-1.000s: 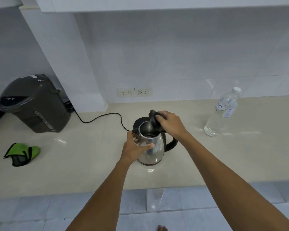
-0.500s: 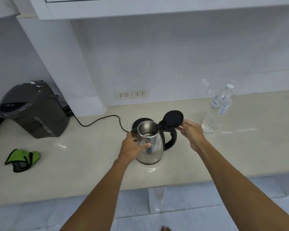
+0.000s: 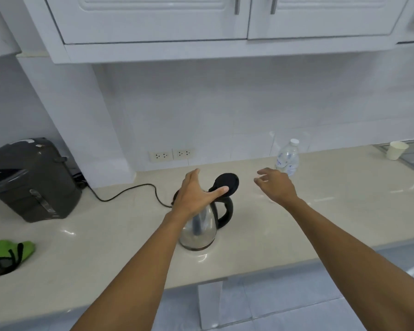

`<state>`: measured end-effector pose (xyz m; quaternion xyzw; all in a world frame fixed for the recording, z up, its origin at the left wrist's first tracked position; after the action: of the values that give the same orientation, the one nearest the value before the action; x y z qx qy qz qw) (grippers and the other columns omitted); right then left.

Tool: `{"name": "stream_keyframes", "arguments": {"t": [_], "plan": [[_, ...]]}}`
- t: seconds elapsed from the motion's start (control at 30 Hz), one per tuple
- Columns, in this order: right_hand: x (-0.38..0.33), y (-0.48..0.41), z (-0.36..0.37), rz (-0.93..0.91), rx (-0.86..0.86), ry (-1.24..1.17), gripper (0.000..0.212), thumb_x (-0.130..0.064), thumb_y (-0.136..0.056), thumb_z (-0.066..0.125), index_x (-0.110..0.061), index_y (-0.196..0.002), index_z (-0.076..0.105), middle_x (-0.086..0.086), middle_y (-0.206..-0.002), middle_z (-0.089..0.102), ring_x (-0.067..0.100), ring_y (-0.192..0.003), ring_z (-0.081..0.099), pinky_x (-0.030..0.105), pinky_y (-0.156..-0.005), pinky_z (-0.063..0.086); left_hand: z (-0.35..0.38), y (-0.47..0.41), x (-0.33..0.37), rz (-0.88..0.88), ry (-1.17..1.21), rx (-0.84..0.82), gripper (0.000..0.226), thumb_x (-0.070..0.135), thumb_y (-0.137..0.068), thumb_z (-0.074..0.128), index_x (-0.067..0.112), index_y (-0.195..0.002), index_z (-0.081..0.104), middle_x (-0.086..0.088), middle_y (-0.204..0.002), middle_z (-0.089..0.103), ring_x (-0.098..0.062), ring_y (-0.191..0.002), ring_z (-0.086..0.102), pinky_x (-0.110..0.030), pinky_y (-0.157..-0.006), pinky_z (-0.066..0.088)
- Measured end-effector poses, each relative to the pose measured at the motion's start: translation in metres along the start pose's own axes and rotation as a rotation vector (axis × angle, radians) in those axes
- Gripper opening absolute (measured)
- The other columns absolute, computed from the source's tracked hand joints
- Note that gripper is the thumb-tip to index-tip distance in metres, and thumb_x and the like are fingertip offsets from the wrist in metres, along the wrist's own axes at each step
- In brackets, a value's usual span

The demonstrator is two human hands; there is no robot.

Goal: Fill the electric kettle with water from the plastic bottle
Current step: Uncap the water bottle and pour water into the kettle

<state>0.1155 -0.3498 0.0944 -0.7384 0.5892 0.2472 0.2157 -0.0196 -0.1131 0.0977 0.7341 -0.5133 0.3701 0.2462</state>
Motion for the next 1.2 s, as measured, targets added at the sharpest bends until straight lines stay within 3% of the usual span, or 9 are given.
{"name": "stream_keyframes", "arguments": {"t": [0.33,0.57,0.93,1.03,1.2], "plan": [[0.021,-0.046,-0.104,-0.079,0.130,0.211,0.041,-0.043,-0.091,0.061,-0.026,-0.128,0.062,-0.003,-0.117,0.072,0.022,-0.112,0.064,0.036,-0.088,0.050,0.091,-0.049,0.118,0.192,-0.069,-0.094,0.124,0.085,-0.068,0.069,0.024,-0.163,0.019,0.008,-0.169,0.019,-0.013,-0.154,0.022,-0.041,-0.120,0.032],[0.050,-0.109,-0.134,-0.159,0.125,0.265,0.042,-0.044,-0.092,0.062,-0.025,-0.129,0.062,-0.002,-0.119,0.072,0.021,-0.110,0.065,0.036,-0.086,0.052,0.159,-0.109,0.153,0.168,-0.064,-0.094,0.123,0.081,-0.070,0.072,0.020,-0.163,0.020,0.003,-0.169,0.022,-0.016,-0.154,0.025,-0.039,-0.120,0.033],[0.071,-0.183,-0.128,-0.265,0.035,0.290,0.047,-0.053,-0.091,0.058,-0.025,-0.129,0.061,-0.003,-0.120,0.071,0.022,-0.110,0.066,0.037,-0.088,0.052,0.252,-0.178,0.144,0.034,-0.022,-0.099,0.122,0.080,-0.068,0.074,0.020,-0.162,0.023,0.003,-0.167,0.027,-0.020,-0.152,0.030,-0.044,-0.119,0.034],[0.071,-0.197,-0.120,-0.280,0.041,0.320,0.045,-0.060,-0.089,0.056,-0.027,-0.116,0.068,-0.004,-0.109,0.074,0.020,-0.097,0.069,0.032,-0.077,0.051,0.278,-0.192,0.136,-0.002,0.048,-0.115,0.124,0.078,-0.066,0.078,0.022,-0.162,0.022,0.003,-0.164,0.031,-0.021,-0.149,0.034,-0.045,-0.116,0.039],[0.066,-0.208,-0.111,-0.331,0.071,0.446,0.043,-0.056,-0.093,0.053,-0.018,-0.104,0.069,0.006,-0.089,0.071,0.026,-0.076,0.067,0.033,-0.067,0.056,0.306,-0.208,0.119,-0.012,0.218,-0.002,0.114,0.051,-0.071,0.091,0.026,-0.160,0.023,0.003,-0.158,0.040,-0.018,-0.143,0.042,-0.029,-0.107,0.039]]}}
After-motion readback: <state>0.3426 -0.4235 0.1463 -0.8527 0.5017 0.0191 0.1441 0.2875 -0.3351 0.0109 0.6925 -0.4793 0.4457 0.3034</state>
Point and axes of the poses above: each hand's wrist, its own y-axis away from the middle knuckle, its own z-axis out of the palm, x = y × z, the point moved 8 cm from there along -y, towards the middle knuckle
